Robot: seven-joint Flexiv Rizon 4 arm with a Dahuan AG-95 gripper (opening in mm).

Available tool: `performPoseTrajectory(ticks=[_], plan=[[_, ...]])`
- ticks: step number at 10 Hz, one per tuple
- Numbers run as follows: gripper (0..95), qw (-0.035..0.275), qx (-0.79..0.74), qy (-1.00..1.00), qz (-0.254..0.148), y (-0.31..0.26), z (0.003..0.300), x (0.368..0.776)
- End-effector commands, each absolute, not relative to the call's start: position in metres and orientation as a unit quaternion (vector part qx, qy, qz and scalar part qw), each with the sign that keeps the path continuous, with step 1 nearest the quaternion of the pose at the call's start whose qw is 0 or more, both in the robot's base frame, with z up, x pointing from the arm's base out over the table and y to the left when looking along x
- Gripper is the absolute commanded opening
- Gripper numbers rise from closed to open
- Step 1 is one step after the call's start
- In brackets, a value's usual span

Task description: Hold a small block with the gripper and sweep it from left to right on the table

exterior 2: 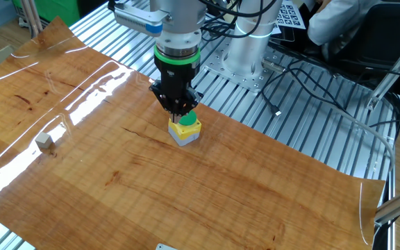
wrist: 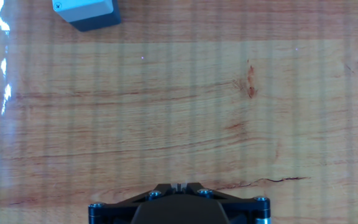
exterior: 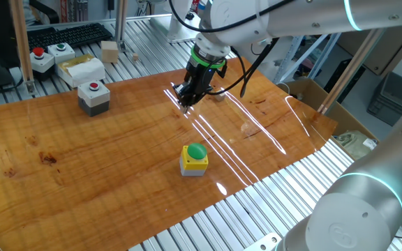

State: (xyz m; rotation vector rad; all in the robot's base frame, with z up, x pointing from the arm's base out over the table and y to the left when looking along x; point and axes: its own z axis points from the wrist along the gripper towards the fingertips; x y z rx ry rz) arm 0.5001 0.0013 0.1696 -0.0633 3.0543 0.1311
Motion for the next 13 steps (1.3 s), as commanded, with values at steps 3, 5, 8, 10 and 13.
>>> performPoseTrajectory(ticks=[3,5,8,10,13], plan=[[0.0,0.041,-0.019,0.998,0.044,-0.005,0.168,0.504],[0.0,0.041,-0.022,0.998,0.042,-0.018,0.162,0.512],[0.0,0.042,-0.027,0.998,0.044,-0.057,0.147,0.527],[0.0,0.046,-0.034,0.997,0.046,-0.081,0.134,0.535],[0.0,0.048,-0.035,0.997,0.047,-0.102,0.122,0.546]])
